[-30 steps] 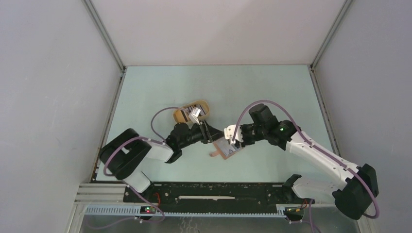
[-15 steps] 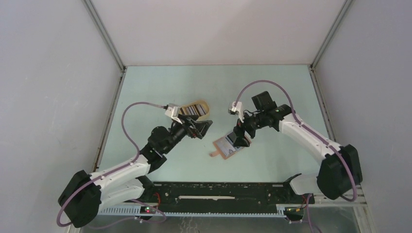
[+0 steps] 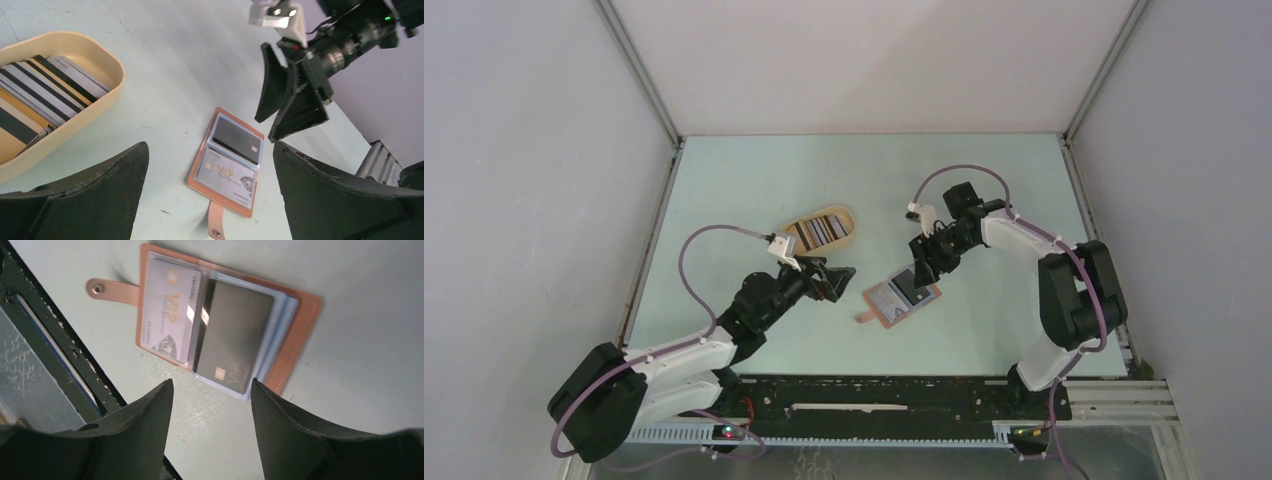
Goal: Put the credit cards into the card holder
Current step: Insert the credit card into the card holder.
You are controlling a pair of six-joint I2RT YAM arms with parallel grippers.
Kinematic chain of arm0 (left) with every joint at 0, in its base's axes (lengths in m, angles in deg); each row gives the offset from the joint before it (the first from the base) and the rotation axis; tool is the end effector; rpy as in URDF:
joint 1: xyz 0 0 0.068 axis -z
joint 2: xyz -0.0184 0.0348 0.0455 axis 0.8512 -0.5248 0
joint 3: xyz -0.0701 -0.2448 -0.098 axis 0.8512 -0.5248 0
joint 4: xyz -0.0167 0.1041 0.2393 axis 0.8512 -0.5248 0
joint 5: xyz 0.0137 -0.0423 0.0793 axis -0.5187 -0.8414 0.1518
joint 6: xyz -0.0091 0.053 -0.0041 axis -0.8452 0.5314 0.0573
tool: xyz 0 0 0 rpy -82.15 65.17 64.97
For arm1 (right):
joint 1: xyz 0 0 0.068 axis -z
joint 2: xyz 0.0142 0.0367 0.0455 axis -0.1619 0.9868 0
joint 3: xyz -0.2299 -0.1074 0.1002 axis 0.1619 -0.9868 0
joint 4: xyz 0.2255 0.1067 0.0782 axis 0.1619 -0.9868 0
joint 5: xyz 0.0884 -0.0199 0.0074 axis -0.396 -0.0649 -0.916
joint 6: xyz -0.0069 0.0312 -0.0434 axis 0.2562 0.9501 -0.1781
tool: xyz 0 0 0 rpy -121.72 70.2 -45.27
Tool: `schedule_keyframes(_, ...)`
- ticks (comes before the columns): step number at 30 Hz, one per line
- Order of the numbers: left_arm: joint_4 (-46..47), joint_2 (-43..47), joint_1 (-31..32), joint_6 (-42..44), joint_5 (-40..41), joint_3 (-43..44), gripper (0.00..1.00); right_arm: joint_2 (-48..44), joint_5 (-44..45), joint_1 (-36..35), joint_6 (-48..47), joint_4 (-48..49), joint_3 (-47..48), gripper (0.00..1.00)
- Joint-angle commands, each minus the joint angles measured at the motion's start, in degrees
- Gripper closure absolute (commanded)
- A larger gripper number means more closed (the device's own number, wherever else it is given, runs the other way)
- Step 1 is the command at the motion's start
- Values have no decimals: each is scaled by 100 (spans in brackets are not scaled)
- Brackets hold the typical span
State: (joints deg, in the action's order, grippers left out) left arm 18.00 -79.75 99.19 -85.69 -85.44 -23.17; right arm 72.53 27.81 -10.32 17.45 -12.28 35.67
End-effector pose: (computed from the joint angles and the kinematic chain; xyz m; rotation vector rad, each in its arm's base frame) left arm 0.1554 -0.1332 0.1990 0.1589 1.7077 -0.9067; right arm 0.2863 0.1243 0.1971 -1.0651 2.4944 0.8710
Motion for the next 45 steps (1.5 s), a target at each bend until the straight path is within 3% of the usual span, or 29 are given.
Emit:
schedule_keyframes(1, 662, -50, -31, 6, -79, -80, 2, 374, 19, 100, 187, -189, 269, 35)
schedule_keyframes(5, 701, -128, -33, -1, -216, -53, 2, 635, -20, 96, 196, -286, 379, 40)
schedule_keyframes(29, 799, -199, -30, -45, -233, -84, 3, 1072, 9, 118, 194, -455, 515, 46)
schedule_keyframes(45, 807, -216, -29, -54, -233, -71, 3, 1124, -268, 105, 153, -636, 597, 65)
